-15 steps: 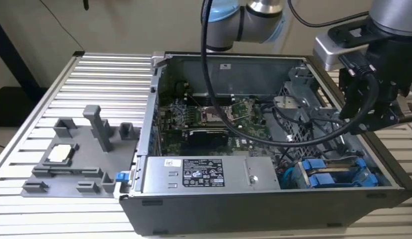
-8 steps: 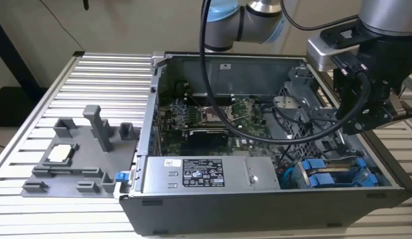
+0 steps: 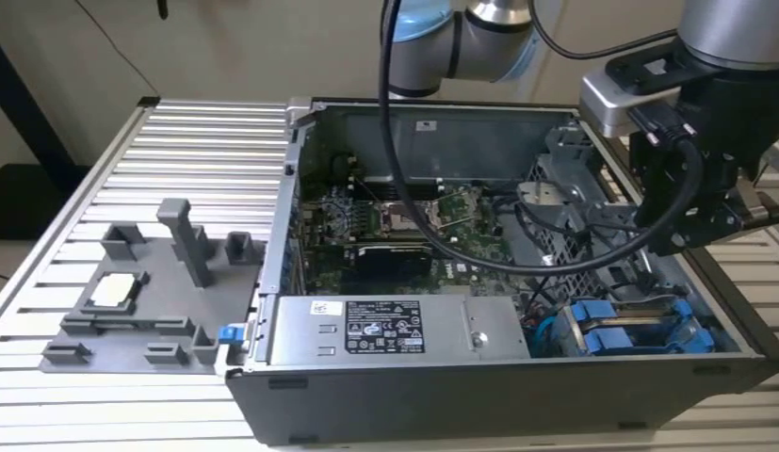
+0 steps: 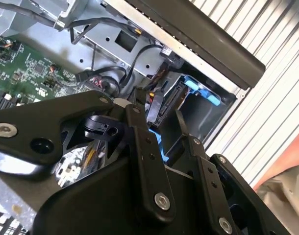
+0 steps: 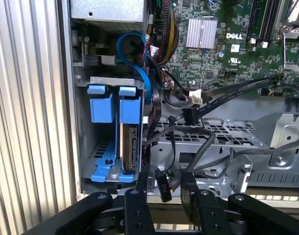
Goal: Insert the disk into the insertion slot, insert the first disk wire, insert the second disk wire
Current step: 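Insert the first disk wire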
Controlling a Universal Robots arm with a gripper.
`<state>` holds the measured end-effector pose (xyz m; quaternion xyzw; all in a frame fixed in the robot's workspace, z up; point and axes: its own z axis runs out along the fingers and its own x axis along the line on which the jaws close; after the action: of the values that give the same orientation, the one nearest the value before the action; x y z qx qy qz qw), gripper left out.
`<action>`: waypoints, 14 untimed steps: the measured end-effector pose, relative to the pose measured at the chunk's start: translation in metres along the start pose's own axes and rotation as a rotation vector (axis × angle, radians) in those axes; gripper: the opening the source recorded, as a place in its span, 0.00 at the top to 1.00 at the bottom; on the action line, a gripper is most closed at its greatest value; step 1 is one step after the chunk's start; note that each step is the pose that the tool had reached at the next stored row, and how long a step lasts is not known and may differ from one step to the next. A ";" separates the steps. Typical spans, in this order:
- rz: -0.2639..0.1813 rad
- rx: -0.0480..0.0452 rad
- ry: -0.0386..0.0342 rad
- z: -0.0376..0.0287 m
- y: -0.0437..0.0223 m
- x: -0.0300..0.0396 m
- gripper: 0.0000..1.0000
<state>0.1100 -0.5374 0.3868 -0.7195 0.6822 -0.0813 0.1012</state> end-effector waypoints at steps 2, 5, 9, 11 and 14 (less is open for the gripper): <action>-0.003 0.0009 -0.0005 0.0001 -0.0002 0.0000 0.59; -0.006 0.0010 -0.0014 0.0004 -0.0010 0.0003 0.59; -0.008 0.0010 -0.0019 0.0006 -0.0014 0.0005 0.59; -0.008 0.0010 -0.0020 0.0006 -0.0015 0.0006 0.59; -0.008 0.0009 -0.0017 0.0006 -0.0015 0.0009 0.62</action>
<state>0.1116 -0.5382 0.3866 -0.7223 0.6791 -0.0814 0.1018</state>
